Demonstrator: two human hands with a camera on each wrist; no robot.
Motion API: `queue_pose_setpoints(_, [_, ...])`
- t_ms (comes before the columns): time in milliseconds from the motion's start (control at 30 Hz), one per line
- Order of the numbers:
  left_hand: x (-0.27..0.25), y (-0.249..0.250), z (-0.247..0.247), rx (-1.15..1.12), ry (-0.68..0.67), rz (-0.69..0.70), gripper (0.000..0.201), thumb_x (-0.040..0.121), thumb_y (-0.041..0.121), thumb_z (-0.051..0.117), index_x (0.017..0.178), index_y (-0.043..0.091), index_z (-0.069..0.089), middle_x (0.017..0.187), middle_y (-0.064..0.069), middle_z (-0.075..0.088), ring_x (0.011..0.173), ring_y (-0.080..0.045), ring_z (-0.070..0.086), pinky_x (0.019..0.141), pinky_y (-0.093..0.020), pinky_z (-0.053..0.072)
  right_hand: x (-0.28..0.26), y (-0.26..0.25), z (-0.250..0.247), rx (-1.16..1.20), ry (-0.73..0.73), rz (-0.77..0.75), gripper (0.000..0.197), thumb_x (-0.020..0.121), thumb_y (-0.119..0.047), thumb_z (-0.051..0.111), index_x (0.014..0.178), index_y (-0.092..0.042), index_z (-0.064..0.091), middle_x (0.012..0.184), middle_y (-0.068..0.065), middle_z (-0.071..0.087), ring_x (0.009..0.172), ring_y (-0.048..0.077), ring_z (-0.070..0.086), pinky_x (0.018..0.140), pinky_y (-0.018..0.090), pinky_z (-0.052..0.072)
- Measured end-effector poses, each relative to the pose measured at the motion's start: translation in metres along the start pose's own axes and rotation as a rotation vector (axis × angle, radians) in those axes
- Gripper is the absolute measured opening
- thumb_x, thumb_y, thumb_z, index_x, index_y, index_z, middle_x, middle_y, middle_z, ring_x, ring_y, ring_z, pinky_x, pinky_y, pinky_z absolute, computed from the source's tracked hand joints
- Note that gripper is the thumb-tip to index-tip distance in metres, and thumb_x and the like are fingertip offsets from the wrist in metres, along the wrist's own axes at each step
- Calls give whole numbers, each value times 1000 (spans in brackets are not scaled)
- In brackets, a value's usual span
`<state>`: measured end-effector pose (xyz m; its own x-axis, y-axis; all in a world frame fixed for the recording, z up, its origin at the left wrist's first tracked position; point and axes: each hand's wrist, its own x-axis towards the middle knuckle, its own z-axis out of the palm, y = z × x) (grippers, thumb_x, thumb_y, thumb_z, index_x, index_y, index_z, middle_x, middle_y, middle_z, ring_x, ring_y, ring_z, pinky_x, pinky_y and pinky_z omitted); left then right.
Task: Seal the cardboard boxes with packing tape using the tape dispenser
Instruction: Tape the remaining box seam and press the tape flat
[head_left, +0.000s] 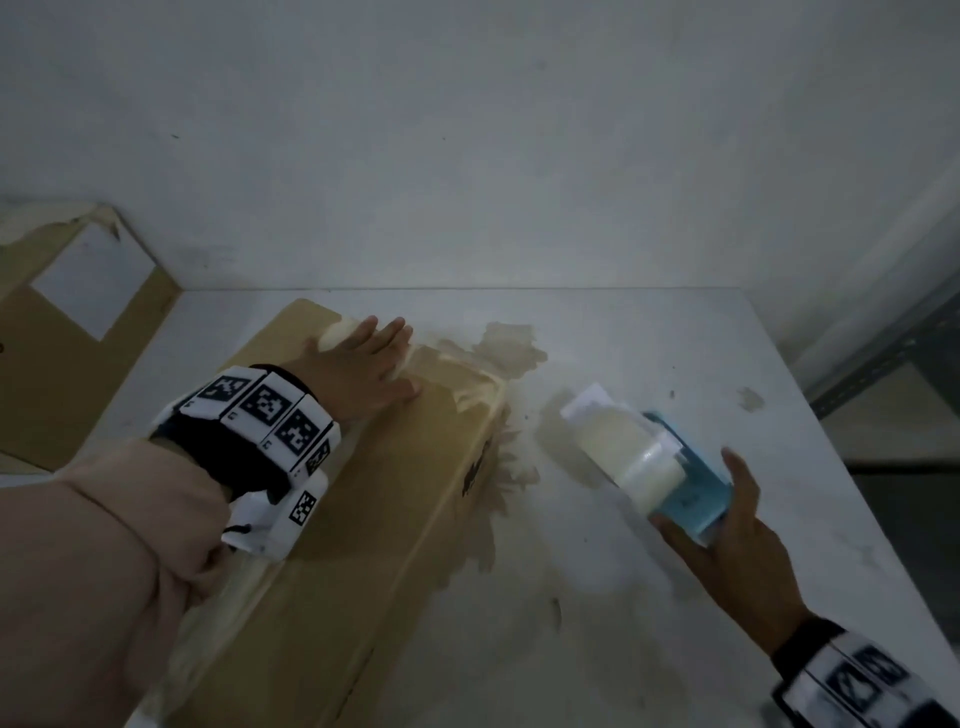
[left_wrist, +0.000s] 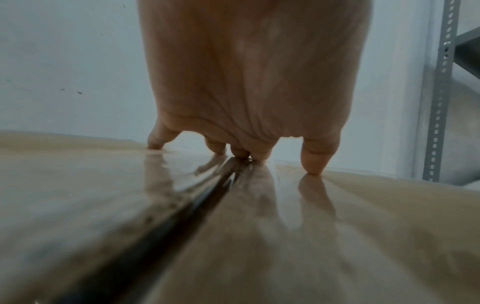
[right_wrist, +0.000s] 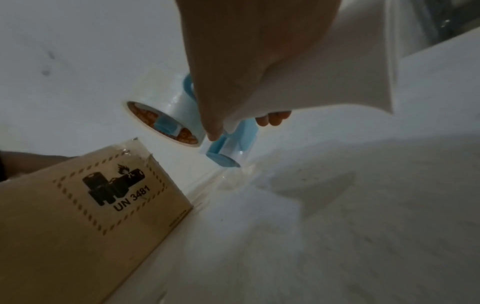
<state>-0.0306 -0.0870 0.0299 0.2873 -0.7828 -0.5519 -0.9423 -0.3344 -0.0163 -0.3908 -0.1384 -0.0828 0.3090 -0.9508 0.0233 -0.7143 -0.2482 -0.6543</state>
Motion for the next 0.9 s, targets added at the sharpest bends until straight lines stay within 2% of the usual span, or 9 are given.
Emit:
queue_pose_setpoints(100, [-4,1,-2,-17,11,5,69,94,52,21,145,25,-17,154,12,-20,143,-10,-15,114,-57,2,17,-2,21,72,33,-25,99,70,-28,75,144,-16,10,99,8,61,82,30,64,69,37,52])
queue_pose_setpoints(233, [-12,4,-7,-61,5,26,71,96,48,25,146,21,-17,154,10,-22,143,-10,-16,115,-49,0,24,-3,48,-166,34,-145,75,67,-7,79,131,0,41,99,23,60,81,42,57,67,46,49])
queue_pose_setpoints(467, [-12,-10,-10,-50,-22,53,79,91,57,27,146,18,-14,153,7,-25,143,-11,-16,117,-49,2,13,-18,76,-297,-26,-97,73,61,4,73,128,-4,45,84,25,58,69,41,53,56,42,44])
queue_pose_setpoints(600, [-11,-21,-11,31,-16,88,80,91,59,28,147,18,-11,155,5,-20,144,-12,-12,117,-47,12,1,-25,82,-348,37,-141,73,58,2,64,125,-6,36,108,33,56,92,51,57,72,55,49])
queue_pose_setpoints(700, [-10,-27,-11,59,-2,114,81,89,61,30,147,20,-10,156,6,-18,145,-12,-10,116,-44,17,7,-76,75,-30,199,-253,47,80,-12,42,128,-8,42,128,31,47,116,42,46,96,39,40])
queue_pose_setpoints(767, [-9,-28,-11,69,-1,126,81,89,61,30,147,20,-9,156,6,-18,145,-12,-9,116,-45,17,9,-125,75,349,59,-181,43,97,-33,40,138,-25,30,131,14,48,117,21,48,95,10,34])
queue_pose_setpoints(800, [-9,-28,-11,74,-3,131,81,89,61,29,147,20,-9,156,5,-18,145,-13,-9,116,-46,18,10,-146,80,493,-64,-95,59,92,-48,41,143,-28,19,132,5,48,118,13,47,95,4,30])
queue_pose_setpoints(833, [-9,-28,-11,78,-5,136,81,89,61,29,147,20,-9,156,5,-18,145,-13,-9,116,-46,18,14,-161,88,607,-160,-5,80,82,-64,41,145,-28,9,133,2,46,120,12,45,100,10,31])
queue_pose_setpoints(900, [-8,-29,-11,88,-3,148,81,90,61,29,147,19,-9,156,4,-17,145,-14,-8,116,-48,18,17,-179,107,735,-236,100,110,64,-82,47,145,-32,-6,146,2,32,133,20,33,110,39,32])
